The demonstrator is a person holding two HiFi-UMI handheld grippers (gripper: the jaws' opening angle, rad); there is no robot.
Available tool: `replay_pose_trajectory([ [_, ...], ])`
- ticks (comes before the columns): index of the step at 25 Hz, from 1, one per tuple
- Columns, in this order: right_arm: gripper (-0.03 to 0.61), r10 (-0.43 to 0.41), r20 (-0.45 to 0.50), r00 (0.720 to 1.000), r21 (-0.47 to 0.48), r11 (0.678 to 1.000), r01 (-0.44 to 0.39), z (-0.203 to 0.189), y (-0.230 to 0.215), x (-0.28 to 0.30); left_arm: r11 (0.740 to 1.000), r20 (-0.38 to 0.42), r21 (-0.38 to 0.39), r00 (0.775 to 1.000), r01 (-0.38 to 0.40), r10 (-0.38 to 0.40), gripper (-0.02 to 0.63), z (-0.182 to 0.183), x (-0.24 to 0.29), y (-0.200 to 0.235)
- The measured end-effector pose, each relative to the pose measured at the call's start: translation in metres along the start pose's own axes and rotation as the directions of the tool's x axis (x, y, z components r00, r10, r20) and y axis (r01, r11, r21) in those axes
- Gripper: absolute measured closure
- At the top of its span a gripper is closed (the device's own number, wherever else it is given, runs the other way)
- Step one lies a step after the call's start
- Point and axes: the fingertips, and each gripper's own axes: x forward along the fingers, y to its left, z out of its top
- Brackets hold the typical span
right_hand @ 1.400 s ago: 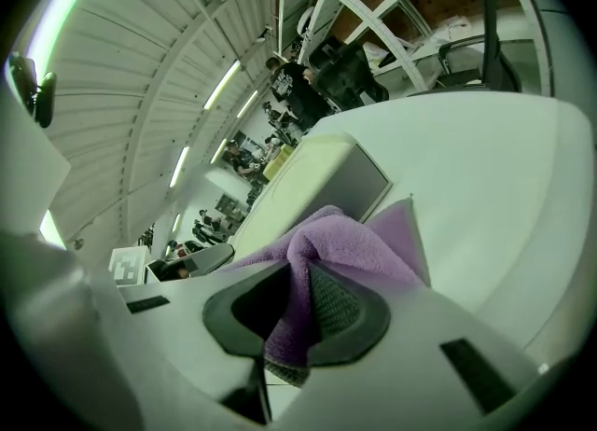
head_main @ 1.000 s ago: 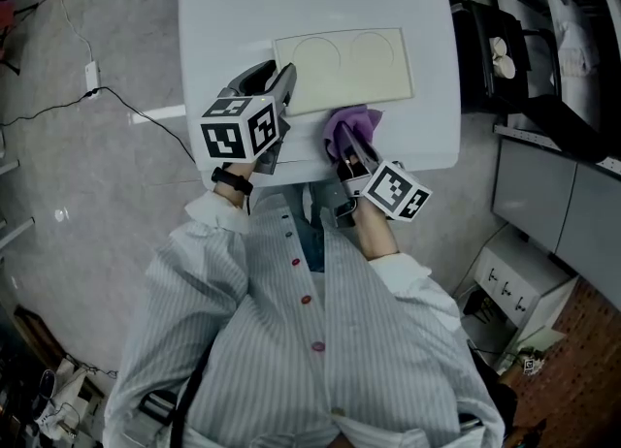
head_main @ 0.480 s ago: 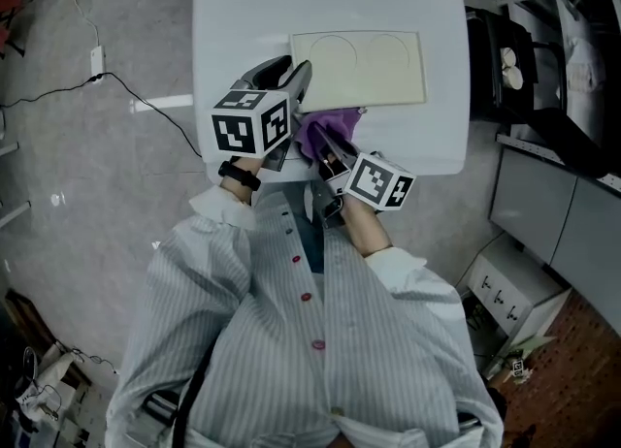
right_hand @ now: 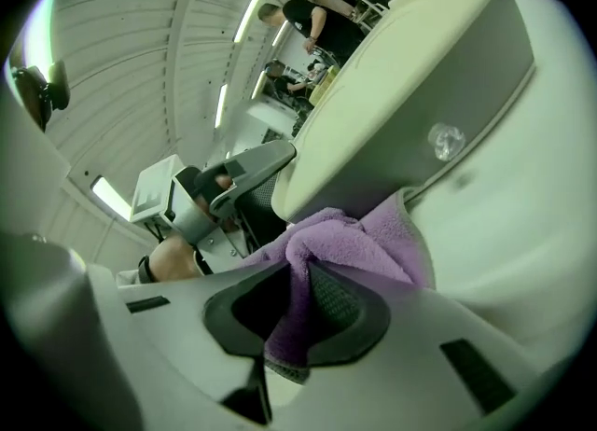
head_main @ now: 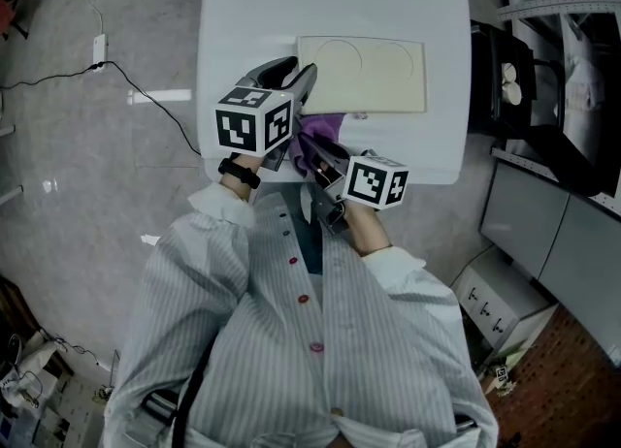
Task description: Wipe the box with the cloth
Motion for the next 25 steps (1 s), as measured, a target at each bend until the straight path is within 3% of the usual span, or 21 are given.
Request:
replay_pose_trajectory([
  [7, 0.520, 0.033, -0.028, 0.999, -0.245, 0.969, -0.038, 0.031, 0.022, -0.071, 1.000, 0.008, 0.003, 1.000, -0.018, 0.018, 0.491, -0.003, -0.012, -0.008],
  [11, 0.521, 0.074, -0.028, 0.997, -0.422, 0.903, -0.079, 0.102, 0.055, -0.104, 0.999, 0.036, -0.025, 0.999, -0.038, 0.039, 0.491, 0.004, -0.023, -0.019],
  [16, 0.520, 0.114, -0.077, 0.991, -0.652, 0.746, -0.136, 0.144, 0.105, -0.100, 1.000, 0.031, -0.027, 0.999, -0.006, 0.007, 0.491, -0.023, -0.050, -0.046],
  [20, 0.520, 0.099, -0.248, 0.964, -0.774, 0.578, -0.258, 0.172, 0.136, -0.052, 1.000, 0.027, -0.029, 1.000, 0.006, -0.005, 0.491, -0.025, -0.047, -0.066],
  [23, 0.520, 0.030, -0.447, 0.894, -0.799, 0.438, -0.413, 0.157, 0.152, -0.008, 1.000, 0.037, -0.028, 0.999, 0.002, -0.001, 0.491, -0.027, -0.042, -0.080],
  [25, 0.520, -0.060, -0.577, 0.814, -0.774, 0.357, -0.522, 0.132, 0.151, 0.019, 1.000, 0.043, -0.025, 0.999, -0.005, 0.006, 0.492, -0.030, -0.037, -0.086],
])
